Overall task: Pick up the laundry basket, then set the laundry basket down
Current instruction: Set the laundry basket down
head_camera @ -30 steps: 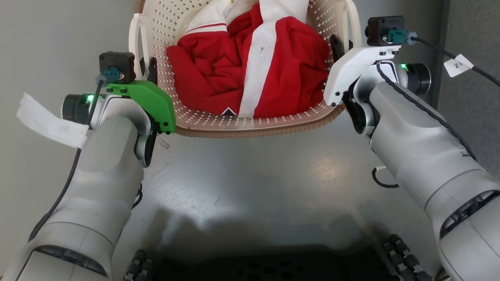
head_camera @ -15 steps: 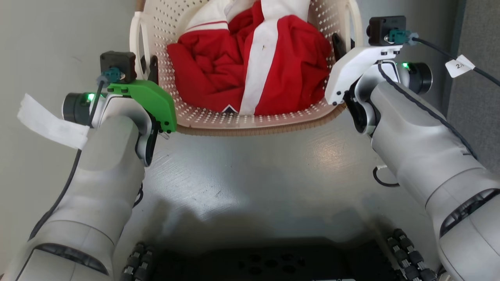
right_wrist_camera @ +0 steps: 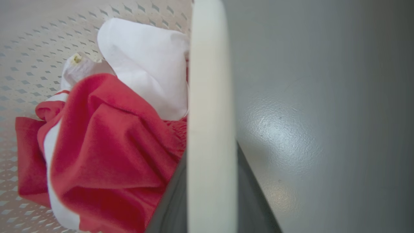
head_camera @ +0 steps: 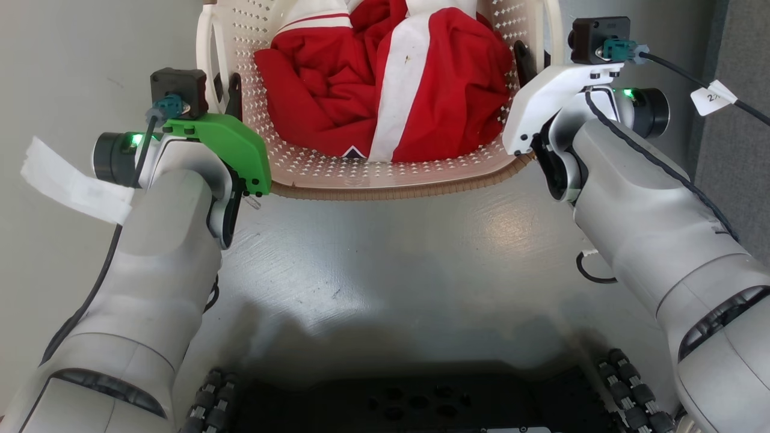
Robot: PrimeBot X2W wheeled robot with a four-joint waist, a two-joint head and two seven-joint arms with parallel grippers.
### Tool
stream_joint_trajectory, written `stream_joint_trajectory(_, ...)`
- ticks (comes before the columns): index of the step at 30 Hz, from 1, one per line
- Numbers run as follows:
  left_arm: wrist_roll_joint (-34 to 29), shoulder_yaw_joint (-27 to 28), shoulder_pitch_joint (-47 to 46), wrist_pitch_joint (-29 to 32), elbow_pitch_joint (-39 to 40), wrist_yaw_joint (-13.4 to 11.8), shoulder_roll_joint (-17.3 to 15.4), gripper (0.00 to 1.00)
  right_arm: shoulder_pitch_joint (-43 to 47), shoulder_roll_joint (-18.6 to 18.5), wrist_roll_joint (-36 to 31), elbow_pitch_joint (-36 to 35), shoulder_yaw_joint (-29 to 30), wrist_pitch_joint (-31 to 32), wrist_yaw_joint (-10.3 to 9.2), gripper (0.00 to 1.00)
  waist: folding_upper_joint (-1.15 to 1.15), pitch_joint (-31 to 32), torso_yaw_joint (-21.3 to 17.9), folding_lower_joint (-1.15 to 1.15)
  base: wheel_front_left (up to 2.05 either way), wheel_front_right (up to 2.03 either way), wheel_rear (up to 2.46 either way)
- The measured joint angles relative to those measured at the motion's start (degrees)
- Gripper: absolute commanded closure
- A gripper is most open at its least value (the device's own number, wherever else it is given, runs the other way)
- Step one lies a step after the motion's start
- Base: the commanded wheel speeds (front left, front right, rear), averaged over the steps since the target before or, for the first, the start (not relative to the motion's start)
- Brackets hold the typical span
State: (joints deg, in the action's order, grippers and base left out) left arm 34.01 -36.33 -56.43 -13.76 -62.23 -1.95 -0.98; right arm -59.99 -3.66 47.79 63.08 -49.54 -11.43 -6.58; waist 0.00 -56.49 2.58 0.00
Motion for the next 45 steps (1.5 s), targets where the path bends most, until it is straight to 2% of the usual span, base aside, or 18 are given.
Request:
stream_joint_trajectory(6,0.00,-0.19,-0.07,-0.42,-0.44,0.32,0.02,1.00,-0.03,0.04,0.13,0.24,-0.32,-0.13,0.13,1.00,0.00,-0.07,-0.04,0.00,0.00,0.00,0.00)
stream_joint_trajectory(7,0.01,-0.18,-0.10,-0.42,-0.51,0.44,0.02,0.82,-0.03,0.04,0.15,0.26,-0.41,-0.13,0.16,0.99,0.00,-0.05,-0.06,0.00,0.00,0.00,0.00)
stream_joint_trajectory(8,0.01,-0.18,-0.15,-0.42,-0.60,0.44,0.03,0.71,-0.03,0.07,0.16,0.30,-0.48,-0.13,0.18,0.81,0.00,-0.01,-0.08,0.00,0.00,0.00,0.00)
stream_joint_trajectory(9,0.01,-0.19,-0.24,-0.41,-0.74,0.44,0.03,0.46,-0.03,0.07,0.16,0.34,-0.58,-0.13,0.20,0.52,0.00,0.04,-0.10,0.00,0.00,0.00,0.00)
stream_joint_trajectory(10,0.00,-0.30,-0.26,-0.40,-1.20,0.44,0.05,0.01,-0.03,0.01,0.16,0.47,-0.80,-0.14,0.47,0.12,0.00,0.15,-0.11,0.00,0.00,0.00,0.00)
stream_joint_trajectory(11,0.00,-0.31,-0.26,-0.40,-1.58,0.44,0.03,0.00,-0.01,-0.03,0.15,0.70,-0.96,-0.14,0.53,0.00,0.00,0.30,-0.13,0.00,0.00,0.00,0.00)
stream_joint_trajectory(25,0.00,0.24,-0.26,-0.42,-3.30,0.43,-0.02,0.00,0.05,-0.09,0.59,1.93,-1.02,-1.15,0.76,0.00,0.00,4.17,-0.36,0.00,0.00,0.00,0.00)
stream_joint_trajectory(36,0.08,1.05,0.84,-0.49,-3.80,0.69,-0.02,0.00,1.71,-0.05,0.96,3.15,-0.89,-2.21,1.33,0.00,0.00,9.95,-0.44,0.00,0.00,0.00,0.00)
stream_joint_trajectory(45,-0.10,2.65,3.16,-0.49,1.02,1.42,-1.09,0.00,3.86,-0.01,1.14,3.23,-0.87,-2.49,2.08,0.00,0.00,16.02,-0.43,0.00,0.00,0.00,0.00)
